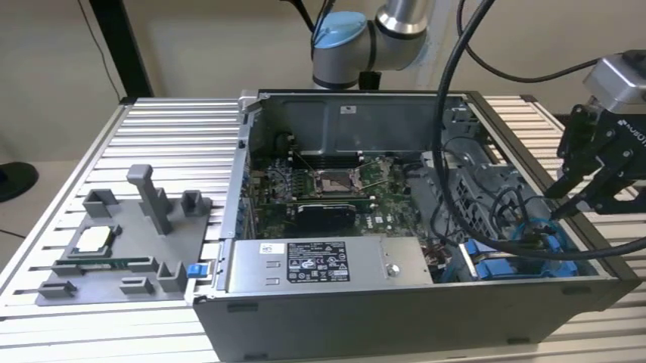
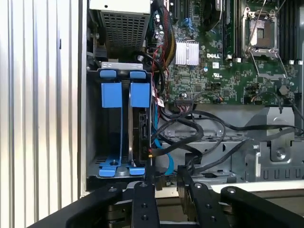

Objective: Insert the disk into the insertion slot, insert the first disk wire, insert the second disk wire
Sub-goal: 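Insert the second disk wire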

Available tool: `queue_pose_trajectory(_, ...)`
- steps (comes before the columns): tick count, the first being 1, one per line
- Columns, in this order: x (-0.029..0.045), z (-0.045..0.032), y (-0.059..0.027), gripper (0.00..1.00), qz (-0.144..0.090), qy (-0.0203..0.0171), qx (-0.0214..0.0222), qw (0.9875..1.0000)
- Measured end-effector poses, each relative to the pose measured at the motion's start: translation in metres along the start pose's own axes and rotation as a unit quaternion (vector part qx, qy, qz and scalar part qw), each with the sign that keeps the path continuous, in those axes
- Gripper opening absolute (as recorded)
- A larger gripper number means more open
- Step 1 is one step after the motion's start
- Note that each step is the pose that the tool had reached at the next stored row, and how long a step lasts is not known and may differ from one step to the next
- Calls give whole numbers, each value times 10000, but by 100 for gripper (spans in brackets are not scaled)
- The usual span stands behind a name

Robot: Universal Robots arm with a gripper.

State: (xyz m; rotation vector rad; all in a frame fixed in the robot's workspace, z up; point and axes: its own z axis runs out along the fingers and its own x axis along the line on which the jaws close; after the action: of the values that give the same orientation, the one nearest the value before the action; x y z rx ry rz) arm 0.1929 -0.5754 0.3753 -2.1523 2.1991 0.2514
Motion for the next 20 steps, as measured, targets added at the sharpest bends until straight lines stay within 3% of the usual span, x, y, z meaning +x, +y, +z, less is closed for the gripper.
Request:
queue_pose_trajectory(11, 17, 31, -93, 100, 0, 0, -4, 10000)
queue_pose_trajectory(20, 101, 48, -114, 100, 3, 0, -18, 10000)
